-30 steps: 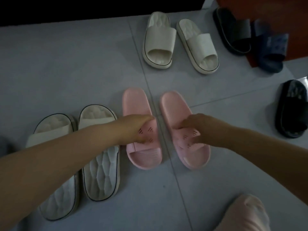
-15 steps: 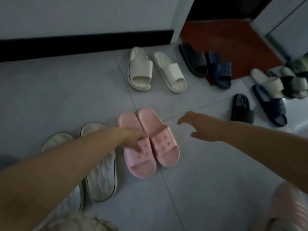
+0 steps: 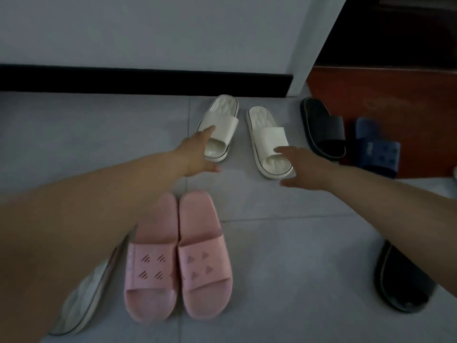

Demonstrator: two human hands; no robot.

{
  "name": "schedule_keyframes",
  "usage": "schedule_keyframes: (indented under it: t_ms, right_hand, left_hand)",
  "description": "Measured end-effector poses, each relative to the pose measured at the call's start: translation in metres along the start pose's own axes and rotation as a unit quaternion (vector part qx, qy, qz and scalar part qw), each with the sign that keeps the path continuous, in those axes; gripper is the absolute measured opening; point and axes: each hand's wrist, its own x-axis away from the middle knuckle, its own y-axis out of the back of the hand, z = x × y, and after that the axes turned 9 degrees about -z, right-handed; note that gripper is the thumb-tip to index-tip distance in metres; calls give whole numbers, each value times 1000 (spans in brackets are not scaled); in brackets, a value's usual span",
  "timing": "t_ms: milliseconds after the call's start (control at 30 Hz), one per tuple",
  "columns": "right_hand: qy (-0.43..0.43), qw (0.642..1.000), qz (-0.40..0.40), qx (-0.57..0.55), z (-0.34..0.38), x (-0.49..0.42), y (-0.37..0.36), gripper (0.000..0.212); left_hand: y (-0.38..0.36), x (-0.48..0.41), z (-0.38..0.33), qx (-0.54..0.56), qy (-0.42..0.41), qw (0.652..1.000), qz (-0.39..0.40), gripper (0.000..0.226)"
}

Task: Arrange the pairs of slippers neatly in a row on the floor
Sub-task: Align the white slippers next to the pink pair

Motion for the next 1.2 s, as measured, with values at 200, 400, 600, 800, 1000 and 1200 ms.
schedule_keyframes:
  t_ms: [200, 400, 600, 800, 1000, 1200]
  right_hand:
    - [47, 991, -33, 122, -34, -85, 2, 113]
    - [75, 990, -7, 118, -48, -117, -26, 120]
    - [133, 991, -18, 0, -76, -67, -48, 109]
    - [170, 985, -3, -32, -100, -44, -59, 107]
    - [130, 989, -27, -60, -109, -24, -47, 102]
    - [162, 985, 23, -64, -131, 65, -57, 94]
  left_hand:
    - [-23, -75, -28, -116, 86, 988, -64, 109]
    - [-42, -109, -22, -148, 130, 980, 25, 106]
    - [-54, -115, -19, -305, 118, 945, -8, 108]
    - [-52, -130, -32, -374, 128, 918, 8, 101]
    - [-71, -75, -70, -253, 53, 964, 64, 99]
    - [-117, 28, -117, -184, 36, 975, 118, 98]
